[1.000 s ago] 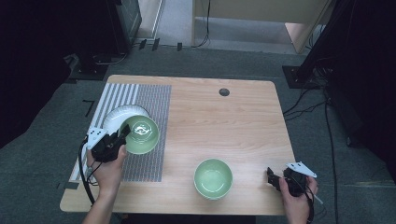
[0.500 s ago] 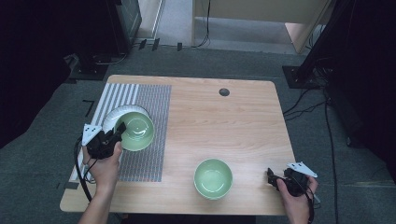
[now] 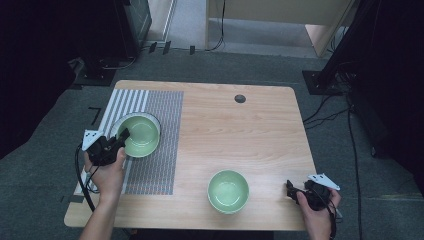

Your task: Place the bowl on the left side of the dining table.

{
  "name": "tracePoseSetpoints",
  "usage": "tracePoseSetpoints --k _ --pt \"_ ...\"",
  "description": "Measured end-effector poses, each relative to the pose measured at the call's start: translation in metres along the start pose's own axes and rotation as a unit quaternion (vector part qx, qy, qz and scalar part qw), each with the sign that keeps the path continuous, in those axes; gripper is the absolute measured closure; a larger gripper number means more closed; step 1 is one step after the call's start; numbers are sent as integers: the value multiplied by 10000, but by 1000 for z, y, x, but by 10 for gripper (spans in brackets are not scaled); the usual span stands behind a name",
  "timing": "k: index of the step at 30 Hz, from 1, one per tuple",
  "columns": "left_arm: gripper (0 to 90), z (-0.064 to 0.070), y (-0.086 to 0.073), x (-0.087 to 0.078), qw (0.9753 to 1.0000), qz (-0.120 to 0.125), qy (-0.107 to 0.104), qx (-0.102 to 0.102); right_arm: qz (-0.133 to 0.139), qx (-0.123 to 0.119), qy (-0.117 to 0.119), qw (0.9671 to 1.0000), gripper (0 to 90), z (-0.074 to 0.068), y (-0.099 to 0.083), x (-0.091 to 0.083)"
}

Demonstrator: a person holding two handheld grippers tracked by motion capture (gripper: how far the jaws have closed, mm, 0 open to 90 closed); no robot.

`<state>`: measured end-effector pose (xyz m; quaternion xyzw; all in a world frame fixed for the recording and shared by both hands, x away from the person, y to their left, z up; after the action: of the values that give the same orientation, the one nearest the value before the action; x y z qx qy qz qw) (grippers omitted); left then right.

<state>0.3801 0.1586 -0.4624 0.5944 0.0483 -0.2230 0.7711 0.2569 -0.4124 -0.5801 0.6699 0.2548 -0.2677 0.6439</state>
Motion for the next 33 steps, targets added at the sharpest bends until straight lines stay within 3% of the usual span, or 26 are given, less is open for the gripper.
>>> tracePoseSetpoints --k 19,33 --pt "830 -28 0 7 9995 -81 307 0 5 1 3 10000 100 0 0 0" --pt "830 -55 -1 14 9983 -169 511 -211 7 -1 2 10000 100 0 0 0"
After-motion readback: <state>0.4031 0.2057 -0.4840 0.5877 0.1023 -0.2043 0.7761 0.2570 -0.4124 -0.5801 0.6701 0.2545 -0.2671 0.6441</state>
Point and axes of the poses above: each handheld gripper's, and its own axes: x roughly forward along the jaws, y roughly out of its top, z roughly to its right, the point moved 8 cm from there along x, roughly forward along the jaws
